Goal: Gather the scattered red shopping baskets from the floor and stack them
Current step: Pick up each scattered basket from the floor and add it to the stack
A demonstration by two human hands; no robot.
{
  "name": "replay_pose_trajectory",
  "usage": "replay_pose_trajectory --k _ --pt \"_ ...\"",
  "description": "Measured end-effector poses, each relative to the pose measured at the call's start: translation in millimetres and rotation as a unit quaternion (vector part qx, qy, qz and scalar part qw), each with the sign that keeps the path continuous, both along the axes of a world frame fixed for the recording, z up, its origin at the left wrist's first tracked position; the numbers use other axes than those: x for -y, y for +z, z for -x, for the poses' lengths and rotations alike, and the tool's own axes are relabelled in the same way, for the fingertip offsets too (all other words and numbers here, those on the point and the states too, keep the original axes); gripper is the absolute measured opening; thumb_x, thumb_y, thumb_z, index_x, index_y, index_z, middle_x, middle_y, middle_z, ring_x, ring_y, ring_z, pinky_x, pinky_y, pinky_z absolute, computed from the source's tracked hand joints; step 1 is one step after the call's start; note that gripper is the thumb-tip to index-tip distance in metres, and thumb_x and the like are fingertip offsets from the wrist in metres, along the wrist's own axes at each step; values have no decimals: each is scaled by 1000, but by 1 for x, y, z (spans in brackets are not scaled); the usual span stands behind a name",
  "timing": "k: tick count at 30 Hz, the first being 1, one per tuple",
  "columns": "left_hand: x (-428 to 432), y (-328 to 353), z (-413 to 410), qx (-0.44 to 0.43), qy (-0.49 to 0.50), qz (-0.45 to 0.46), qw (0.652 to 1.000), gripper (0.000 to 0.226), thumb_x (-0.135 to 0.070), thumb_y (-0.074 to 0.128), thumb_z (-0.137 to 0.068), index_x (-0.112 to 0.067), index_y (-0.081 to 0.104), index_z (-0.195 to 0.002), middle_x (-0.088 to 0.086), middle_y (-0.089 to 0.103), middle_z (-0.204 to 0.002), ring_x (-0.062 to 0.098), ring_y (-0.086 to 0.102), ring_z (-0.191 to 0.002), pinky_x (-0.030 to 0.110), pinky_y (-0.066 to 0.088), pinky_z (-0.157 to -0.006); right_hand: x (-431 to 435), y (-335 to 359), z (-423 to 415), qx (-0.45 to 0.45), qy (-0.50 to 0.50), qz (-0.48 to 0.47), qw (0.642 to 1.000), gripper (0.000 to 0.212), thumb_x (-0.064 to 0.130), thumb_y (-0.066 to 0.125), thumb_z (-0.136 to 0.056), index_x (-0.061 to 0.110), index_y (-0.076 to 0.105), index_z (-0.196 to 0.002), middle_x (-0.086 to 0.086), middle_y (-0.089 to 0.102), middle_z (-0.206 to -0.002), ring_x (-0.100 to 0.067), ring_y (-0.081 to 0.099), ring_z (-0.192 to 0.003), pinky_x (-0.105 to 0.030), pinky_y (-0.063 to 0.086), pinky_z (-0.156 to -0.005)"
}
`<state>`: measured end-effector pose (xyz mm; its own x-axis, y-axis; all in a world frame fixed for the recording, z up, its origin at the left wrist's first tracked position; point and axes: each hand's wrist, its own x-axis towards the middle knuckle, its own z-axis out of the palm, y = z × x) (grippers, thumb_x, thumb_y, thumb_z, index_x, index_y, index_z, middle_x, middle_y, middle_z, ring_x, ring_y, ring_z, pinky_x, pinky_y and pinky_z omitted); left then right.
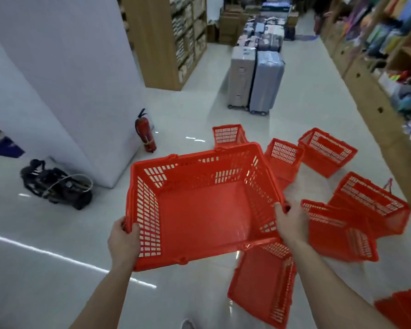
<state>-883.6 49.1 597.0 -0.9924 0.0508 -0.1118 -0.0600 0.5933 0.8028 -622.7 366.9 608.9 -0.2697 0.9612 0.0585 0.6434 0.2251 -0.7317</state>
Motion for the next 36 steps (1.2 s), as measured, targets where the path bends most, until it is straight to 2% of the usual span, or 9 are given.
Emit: replay_pose_trajectory --k 5,10,15,20,23,25,29,32,36 --pt "43 -1 51 21 44 -11 999 40 -23 60 -95 -11 56 -132 8 68 -111 10 54 -74 31 44 -70 23 5 83 -5 43 8 999 28 28 61 -92 14 70 -114 -8 73 -104 -31 66 -99 -36 48 -84" --pt "43 -10 85 36 62 -27 997 38 -23 59 -96 -12 56 -131 7 68 -110 16 61 -80 34 49 -71 11 2 135 16 72 11 997 25 35 56 -91 23 70 -108 0 73 -97 -27 67 -92 -36 50 -79" --pt "11 -23 119 53 79 -23 995 36 -24 60 -94 -13 58 -129 6 69 -108 20 64 -84 36 52 -75 -33 -16 187 36 90 -6 995 26 32 58 -91 20 71 -111 -6 74 -99 -32 67 -94 -37 48 -79" --pt "-42 -53 172 63 95 7 994 36 -25 62 -93 -16 59 -128 -1 68 -100 5 60 -70 23 44 -58 -100 -55 254 56 113 1 992 30 30 60 -91 14 70 -114 -12 73 -102 -36 66 -97 -39 49 -83" --pt "-85 -81 207 82 103 39 990 37 -25 62 -92 -15 59 -127 4 70 -104 15 64 -77 32 51 -68 -153 -84 304 72 135 15 988 38 31 61 -92 9 68 -123 -16 71 -112 -37 65 -106 -43 49 -93" --pt "-117 -102 227 103 111 66 986 37 -24 63 -92 -12 59 -126 8 70 -108 22 64 -84 37 51 -75 -194 -105 340 77 153 12 985 35 30 62 -91 10 70 -118 -16 73 -106 -37 66 -101 -41 50 -88" --pt "-181 -152 254 151 124 122 973 35 -22 63 -91 -7 61 -122 11 71 -107 23 61 -81 35 47 -73 -276 -147 418 100 203 3 974 27 32 61 -88 19 71 -110 -11 73 -95 -35 67 -90 -37 49 -75" --pt "-225 -197 266 200 131 125 963 28 -25 64 -90 -12 60 -115 7 71 -104 23 64 -81 36 49 -72 -327 -189 474 103 243 -11 964 23 33 61 -87 20 70 -105 -9 72 -89 -34 66 -84 -32 43 -68" --pt "-268 -268 281 246 143 107 953 38 -25 69 -87 -10 58 -120 6 71 -105 28 68 -91 43 54 -82 -372 -260 535 87 285 -27 954 26 35 61 -85 17 70 -101 -8 73 -87 -32 66 -82 -35 49 -71"
